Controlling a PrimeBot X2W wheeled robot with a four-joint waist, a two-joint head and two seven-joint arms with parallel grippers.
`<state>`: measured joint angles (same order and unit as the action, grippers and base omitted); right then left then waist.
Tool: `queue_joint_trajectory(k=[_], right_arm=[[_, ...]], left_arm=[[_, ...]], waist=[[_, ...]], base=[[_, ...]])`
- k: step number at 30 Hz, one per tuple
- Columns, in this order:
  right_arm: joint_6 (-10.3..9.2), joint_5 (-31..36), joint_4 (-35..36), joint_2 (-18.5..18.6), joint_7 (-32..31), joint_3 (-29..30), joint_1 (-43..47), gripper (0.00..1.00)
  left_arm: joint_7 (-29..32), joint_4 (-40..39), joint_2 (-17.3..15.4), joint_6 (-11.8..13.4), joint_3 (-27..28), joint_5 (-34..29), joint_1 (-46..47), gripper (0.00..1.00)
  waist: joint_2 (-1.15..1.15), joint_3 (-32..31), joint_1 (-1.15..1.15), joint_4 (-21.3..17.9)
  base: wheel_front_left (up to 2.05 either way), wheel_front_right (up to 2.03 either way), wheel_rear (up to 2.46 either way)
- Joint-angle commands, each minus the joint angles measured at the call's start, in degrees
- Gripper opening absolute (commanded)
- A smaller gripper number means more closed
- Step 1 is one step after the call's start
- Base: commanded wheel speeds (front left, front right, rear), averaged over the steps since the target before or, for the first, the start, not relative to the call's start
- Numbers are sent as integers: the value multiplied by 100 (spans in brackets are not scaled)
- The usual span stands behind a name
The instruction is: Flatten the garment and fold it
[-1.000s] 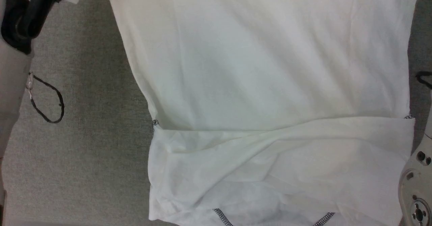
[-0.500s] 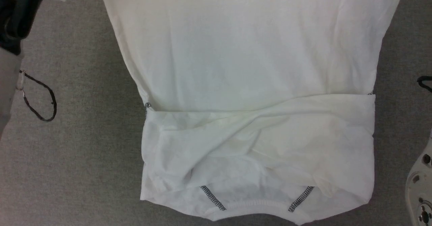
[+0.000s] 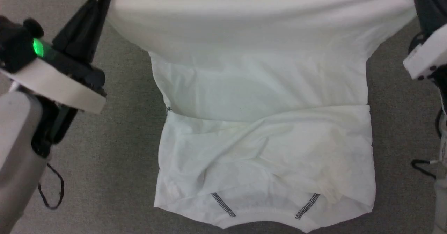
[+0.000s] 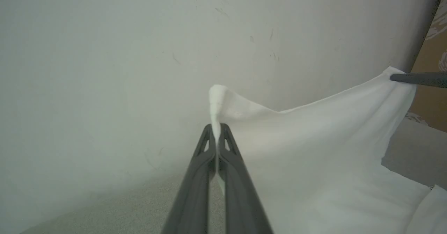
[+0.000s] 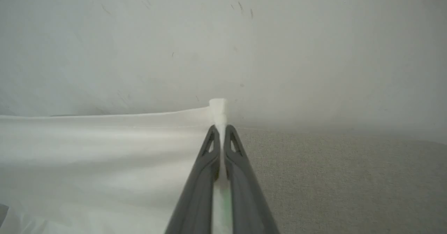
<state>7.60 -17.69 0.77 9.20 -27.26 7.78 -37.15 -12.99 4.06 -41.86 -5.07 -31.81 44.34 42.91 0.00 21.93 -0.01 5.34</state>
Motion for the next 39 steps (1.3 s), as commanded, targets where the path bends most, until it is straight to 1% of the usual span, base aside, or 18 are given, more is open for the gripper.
queue_joint_trajectory(k=[1,4,10,12,16,19,23,25,27,30,32,33,34,35,36,37,38,39], right_arm=[[-11,-72,98,-16,-17,48,192,0],[-11,-292,582,-121,-59,196,909,0],[-11,-702,1295,-437,-31,400,2387,0],[-11,-760,1437,-511,13,421,2838,0],[-11,-1006,1586,-609,111,464,3631,0],[-11,-1246,1603,-627,210,526,4160,0],[-11,-1715,1460,-630,481,544,4787,0],[-11,-1842,1366,-631,619,542,5029,0],[-11,-1851,1284,-631,733,511,5205,0],[-11,-1844,1130,-631,815,376,5329,0],[-11,-1755,1023,-631,777,251,5349,0],[-11,-1691,988,-631,749,193,5347,3],[-11,-1654,950,-632,737,153,5337,13],[-11,-1607,917,-632,724,113,5320,27],[-11,-1560,890,-632,699,65,5304,46],[-11,-1538,865,-632,672,22,5291,100],[-11,-1535,844,-632,654,-4,5275,100],[-11,-1537,836,-632,644,-19,5257,100]], left_arm=[[-46,-105,-54,49,26,63,-196,0],[-106,-667,-237,193,64,119,-885,0],[-181,-1612,-413,554,157,52,-2214,0],[-192,-1820,-380,667,224,35,-2654,0],[-198,-2066,-193,777,323,2,-3501,0],[-199,-2072,-36,782,324,-36,-4106,0],[-199,-1977,358,728,397,-75,-4746,0],[-200,-1924,623,657,544,-53,-5014,0],[-200,-1823,814,572,696,-96,-5229,0],[-200,-1584,977,393,765,-148,-5430,0],[-190,-1355,982,263,667,-134,-5509,0],[-187,-1253,976,224,623,-150,-5506,0],[-168,-1153,986,195,584,-139,-5497,0],[-126,-1059,982,168,536,-145,-5476,0],[-108,-981,990,152,506,-154,-5445,0],[-104,-919,1011,138,487,-147,-5411,0],[-91,-868,1034,125,469,-133,-5378,0],[-80,-833,1060,116,458,-114,-5339,22]], waist=[[0,-177,1,70],[0,-311,1,98],[0,-610,1,100],[0,-681,1,72],[0,-795,1,12],[0,-850,1,-24],[0,-859,1,-66],[0,-838,1,-84],[0,-815,1,-90],[0,-808,1,-90],[0,-831,1,-89],[0,-843,1,-84],[0,-859,1,-78],[0,-875,1,-72],[0,-892,1,-65],[0,-911,1,-57],[0,-927,1,-51],[0,-943,1,-44]], base=[[0,0,0],[0,0,0],[0,0,0],[0,0,0],[0,0,0],[0,0,0],[0,0,0],[0,0,0],[0,0,0],[0,0,0],[0,0,0],[0,0,0],[0,0,0],[0,0,0],[0,0,0],[0,0,0],[0,0,0],[0,0,0]])
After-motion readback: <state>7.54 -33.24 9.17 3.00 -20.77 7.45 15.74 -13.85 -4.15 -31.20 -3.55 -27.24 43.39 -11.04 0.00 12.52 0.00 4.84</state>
